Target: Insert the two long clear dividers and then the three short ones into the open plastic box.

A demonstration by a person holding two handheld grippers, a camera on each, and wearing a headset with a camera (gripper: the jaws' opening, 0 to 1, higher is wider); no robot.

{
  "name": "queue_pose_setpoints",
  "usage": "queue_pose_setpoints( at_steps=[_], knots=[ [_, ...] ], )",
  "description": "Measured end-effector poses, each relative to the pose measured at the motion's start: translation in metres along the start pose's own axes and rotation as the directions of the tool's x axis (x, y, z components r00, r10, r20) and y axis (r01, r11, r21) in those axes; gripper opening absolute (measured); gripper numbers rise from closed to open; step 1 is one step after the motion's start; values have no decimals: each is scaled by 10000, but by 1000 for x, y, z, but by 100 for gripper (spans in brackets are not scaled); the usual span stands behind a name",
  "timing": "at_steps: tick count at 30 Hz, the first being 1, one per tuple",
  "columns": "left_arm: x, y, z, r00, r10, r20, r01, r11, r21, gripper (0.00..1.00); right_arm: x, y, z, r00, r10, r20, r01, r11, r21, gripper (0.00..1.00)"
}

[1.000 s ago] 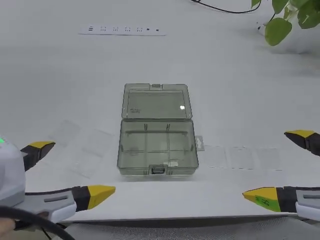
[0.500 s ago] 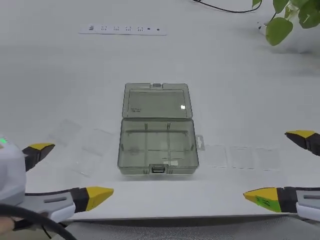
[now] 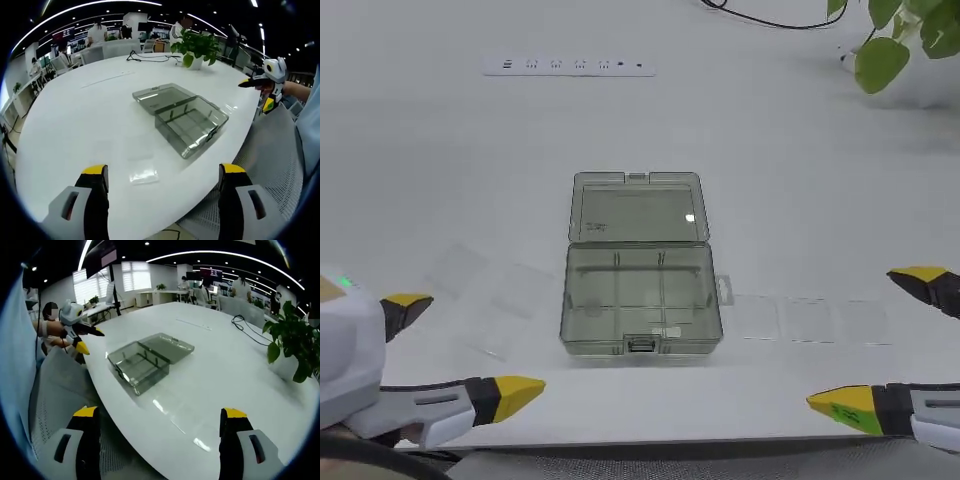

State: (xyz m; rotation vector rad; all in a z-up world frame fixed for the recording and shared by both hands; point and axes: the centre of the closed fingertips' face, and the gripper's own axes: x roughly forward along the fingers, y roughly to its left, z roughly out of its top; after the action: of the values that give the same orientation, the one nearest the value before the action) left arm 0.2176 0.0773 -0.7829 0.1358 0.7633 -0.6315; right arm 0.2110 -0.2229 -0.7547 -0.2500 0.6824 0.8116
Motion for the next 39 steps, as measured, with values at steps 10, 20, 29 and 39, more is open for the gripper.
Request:
queue_pose_setpoints(
  at_steps=[10,20,29,39],
  knots=[
    [9,11,1,9987,60,-509,-85,9987,-493,77,0,1,-5,9999,83,-123,-82,10000,26,100],
    [24,26,-8,9918,132,-1275,-265,9943,-1030,61,-1,-1,-8,9999,21,-135,-19,9999,142,100],
    [32,30,-16,9840,321,-1751,-499,9939,-980,47,-4,-1,-11,9999,-76,-141,80,9995,297,100],
    [42,32,-31,9635,912,-2516,-976,9951,-132,41,-1,3,-11,9999,-1,-162,6,9996,293,100]
  ],
)
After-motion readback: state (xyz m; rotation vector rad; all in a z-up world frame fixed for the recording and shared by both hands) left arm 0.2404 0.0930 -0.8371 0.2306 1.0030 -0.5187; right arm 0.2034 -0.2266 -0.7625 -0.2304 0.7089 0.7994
